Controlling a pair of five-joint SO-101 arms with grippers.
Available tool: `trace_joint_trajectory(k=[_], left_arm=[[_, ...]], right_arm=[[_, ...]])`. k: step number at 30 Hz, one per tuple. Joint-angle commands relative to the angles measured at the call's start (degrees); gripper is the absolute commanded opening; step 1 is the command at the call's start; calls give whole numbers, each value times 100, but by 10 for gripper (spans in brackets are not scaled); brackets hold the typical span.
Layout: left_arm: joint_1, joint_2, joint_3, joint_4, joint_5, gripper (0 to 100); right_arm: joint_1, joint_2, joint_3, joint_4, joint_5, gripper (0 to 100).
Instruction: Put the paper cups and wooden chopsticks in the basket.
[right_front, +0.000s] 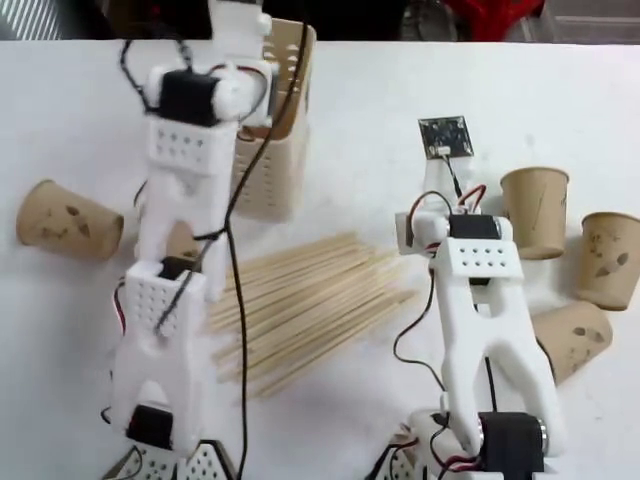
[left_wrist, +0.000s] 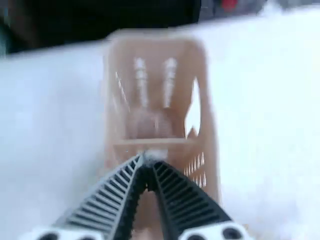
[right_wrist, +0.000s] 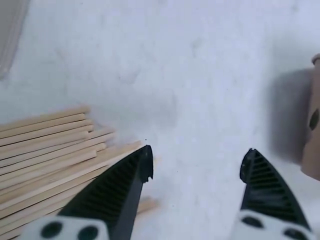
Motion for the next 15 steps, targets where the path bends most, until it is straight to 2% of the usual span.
trace_joint_trajectory(k=[1, 3, 6, 9, 15], left_arm=[[-48, -409, -536, -308, -264, 56], [-145, -505, -114, -431, 237, 138], [-268, -505, 580, -589, 1618, 269], [-215, -497, 1046, -624, 2884, 295], [-180, -488, 1591, -730, 3684, 290]], right_arm=[[40, -251, -35, -66, 70, 283], [40, -251, -35, -84, 70, 283], [40, -251, -35, -75, 70, 283], [40, -251, -35, -57, 70, 283], [40, -251, -35, -57, 70, 283]])
